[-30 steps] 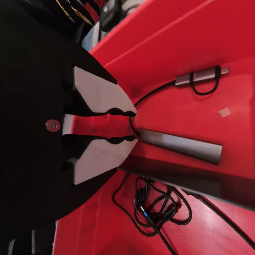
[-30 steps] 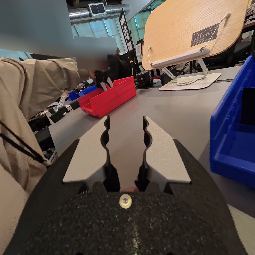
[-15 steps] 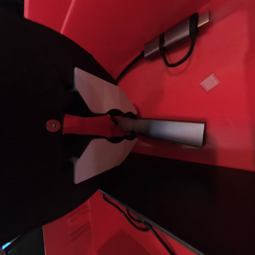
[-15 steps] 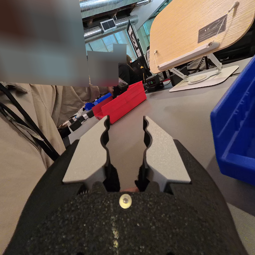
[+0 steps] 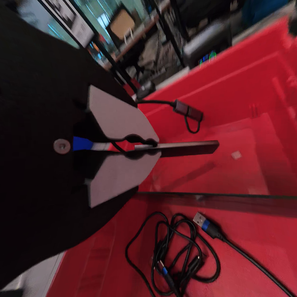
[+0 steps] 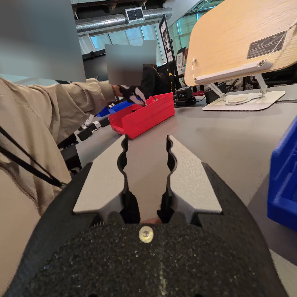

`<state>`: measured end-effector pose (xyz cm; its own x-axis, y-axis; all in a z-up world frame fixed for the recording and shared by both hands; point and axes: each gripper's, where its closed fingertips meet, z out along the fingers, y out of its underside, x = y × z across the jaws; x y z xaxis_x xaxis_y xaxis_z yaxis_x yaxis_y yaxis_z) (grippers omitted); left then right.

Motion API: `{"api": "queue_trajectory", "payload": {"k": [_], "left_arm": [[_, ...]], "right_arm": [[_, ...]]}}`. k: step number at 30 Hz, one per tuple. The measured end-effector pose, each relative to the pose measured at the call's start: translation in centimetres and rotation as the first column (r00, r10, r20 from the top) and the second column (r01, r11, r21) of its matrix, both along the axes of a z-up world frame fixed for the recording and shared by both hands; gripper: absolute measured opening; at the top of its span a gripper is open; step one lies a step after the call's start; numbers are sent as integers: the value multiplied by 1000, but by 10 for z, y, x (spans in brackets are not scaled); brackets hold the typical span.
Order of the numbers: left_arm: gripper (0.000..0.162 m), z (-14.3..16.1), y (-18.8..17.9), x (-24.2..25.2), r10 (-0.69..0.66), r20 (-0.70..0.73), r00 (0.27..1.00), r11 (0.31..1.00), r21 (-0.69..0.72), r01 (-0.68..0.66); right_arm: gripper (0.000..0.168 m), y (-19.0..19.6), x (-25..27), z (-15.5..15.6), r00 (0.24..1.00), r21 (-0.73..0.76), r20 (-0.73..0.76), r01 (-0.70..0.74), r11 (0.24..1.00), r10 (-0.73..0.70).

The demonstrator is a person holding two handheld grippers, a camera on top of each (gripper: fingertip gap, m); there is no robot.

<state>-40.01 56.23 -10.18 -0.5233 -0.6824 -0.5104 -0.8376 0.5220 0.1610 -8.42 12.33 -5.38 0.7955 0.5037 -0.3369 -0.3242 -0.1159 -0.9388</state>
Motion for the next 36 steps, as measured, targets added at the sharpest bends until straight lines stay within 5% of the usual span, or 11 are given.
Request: {"api": "queue_trajectory", "payload": {"k": [5, 9, 12, 15, 20, 29, 36], "left_arm": [[0, 75, -45, 20, -100, 231, 968, 972, 229, 46], [0, 90, -89, 27, -27, 409, 912, 998, 56, 5], [0, 75, -80, 19, 134, 382, 914, 990, -97, -105], [3, 52, -59, 9, 270, 262, 927, 949, -237, -209], [23, 1, -37, 0, 466, -52, 883, 779, -450, -437], [41, -57, -12, -2, 498, -417, 761, 604, -463, -649], [13, -81, -27, -25, 431, -533, 729, 564, -471, -678]], "right_arm": [[46, 12, -29, -11, 986, -40, 162, -30, 999, 36], [47, 20, -70, -10, 953, -96, 237, -170, 981, 188], [47, 21, -87, -7, 945, -97, 227, -218, 971, 234], [47, 16, -95, -13, 949, -104, 191, -236, 966, 253], [47, 4, -95, -38, 935, -168, 212, -252, 953, 285], [48, 0, -88, -53, 920, -222, 164, -317, 922, 356], [48, -9, -86, -49, 912, -214, 104, -370, 904, 397]]}}
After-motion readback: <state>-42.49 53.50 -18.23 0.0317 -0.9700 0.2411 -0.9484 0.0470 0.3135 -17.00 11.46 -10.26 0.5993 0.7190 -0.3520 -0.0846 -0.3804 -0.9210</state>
